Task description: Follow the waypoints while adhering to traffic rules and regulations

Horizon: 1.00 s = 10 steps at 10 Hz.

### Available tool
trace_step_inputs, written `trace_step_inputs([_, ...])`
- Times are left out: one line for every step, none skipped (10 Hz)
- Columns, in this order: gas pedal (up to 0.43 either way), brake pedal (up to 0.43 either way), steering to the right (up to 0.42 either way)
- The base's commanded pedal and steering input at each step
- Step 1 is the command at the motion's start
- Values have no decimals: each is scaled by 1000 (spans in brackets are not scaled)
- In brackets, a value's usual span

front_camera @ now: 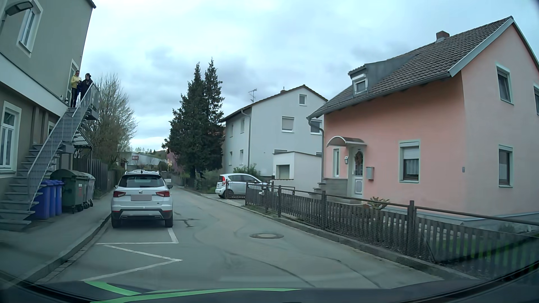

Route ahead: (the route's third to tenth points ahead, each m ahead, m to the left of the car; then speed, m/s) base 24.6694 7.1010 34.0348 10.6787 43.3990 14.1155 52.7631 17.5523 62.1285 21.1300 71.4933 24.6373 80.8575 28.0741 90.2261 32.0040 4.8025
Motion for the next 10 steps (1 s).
trace_step_inputs([0, 0, -38])
trace_step_inputs([0, 0, -38])
trace_step_inputs([0, 0, -38])
trace_step_inputs([0, 0, -42])
trace_step_inputs([0, 0, -49])
trace_step_inputs([0, 0, -53])
trace_step_inputs([0, 0, -55])
trace_step_inputs([0, 0, -60])
trace_step_inputs([0, 0, -67])
trace_step_inputs([8, 0, -80])
